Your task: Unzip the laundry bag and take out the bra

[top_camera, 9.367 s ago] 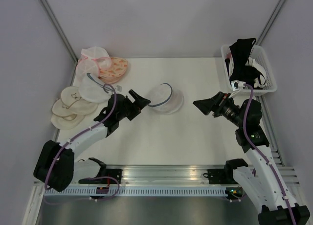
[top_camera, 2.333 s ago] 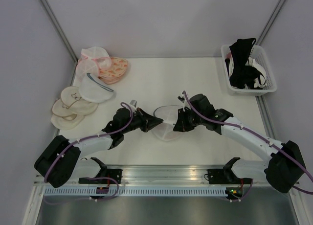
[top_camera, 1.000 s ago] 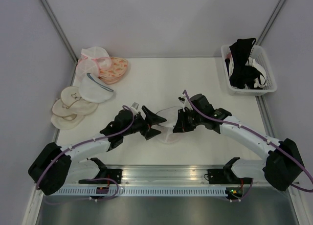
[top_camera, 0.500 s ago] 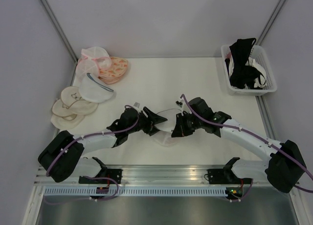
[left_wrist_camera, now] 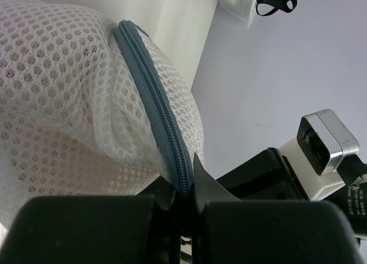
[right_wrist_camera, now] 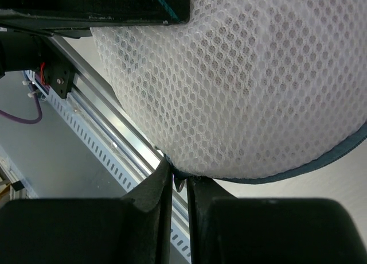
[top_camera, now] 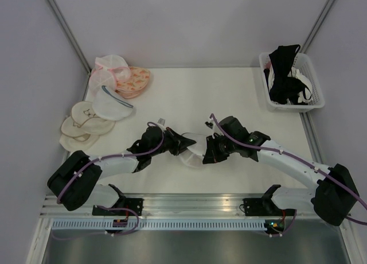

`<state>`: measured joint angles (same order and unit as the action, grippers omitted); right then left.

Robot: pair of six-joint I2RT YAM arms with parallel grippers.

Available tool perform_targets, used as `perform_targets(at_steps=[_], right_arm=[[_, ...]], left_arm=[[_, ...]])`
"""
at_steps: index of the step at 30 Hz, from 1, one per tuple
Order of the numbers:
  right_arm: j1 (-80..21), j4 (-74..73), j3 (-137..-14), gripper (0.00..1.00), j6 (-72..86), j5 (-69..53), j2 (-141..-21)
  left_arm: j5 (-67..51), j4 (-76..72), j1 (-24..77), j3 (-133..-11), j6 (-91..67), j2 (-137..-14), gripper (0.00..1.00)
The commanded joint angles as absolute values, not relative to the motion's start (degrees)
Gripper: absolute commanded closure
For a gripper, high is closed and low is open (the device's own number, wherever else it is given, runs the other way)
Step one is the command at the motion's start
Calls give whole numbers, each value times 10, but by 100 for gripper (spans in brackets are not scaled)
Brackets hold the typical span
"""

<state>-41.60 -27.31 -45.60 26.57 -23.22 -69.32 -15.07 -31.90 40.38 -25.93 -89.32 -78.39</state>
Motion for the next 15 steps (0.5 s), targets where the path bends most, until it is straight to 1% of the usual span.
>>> perform_targets(at_steps=[1, 3, 4, 8, 9, 12, 15], right_arm=[[-416, -333, -485, 85, 239, -192, -694], [-417, -370, -493, 100, 234, -162, -696], [-417, -380, -499, 100, 231, -134, -694], [-417, -434, -514, 100, 223, -92, -690], [-417, -445, -518, 89, 220, -91, -689], [-417, -440, -513, 71, 215, -100, -680], [-417, -429, -512, 70, 215, -114, -680]], left_arm=[[-141, -326, 399, -259, -893, -780, 98], [-148, -326, 394, -259, -889, -784, 98], [-151, -326, 393, -259, -888, -786, 98], [-163, -330, 388, -259, -882, -797, 98], [-167, -333, 388, -259, -882, -799, 98], [-171, -342, 388, -262, -884, -806, 98], [-176, -342, 388, -265, -884, -809, 98]])
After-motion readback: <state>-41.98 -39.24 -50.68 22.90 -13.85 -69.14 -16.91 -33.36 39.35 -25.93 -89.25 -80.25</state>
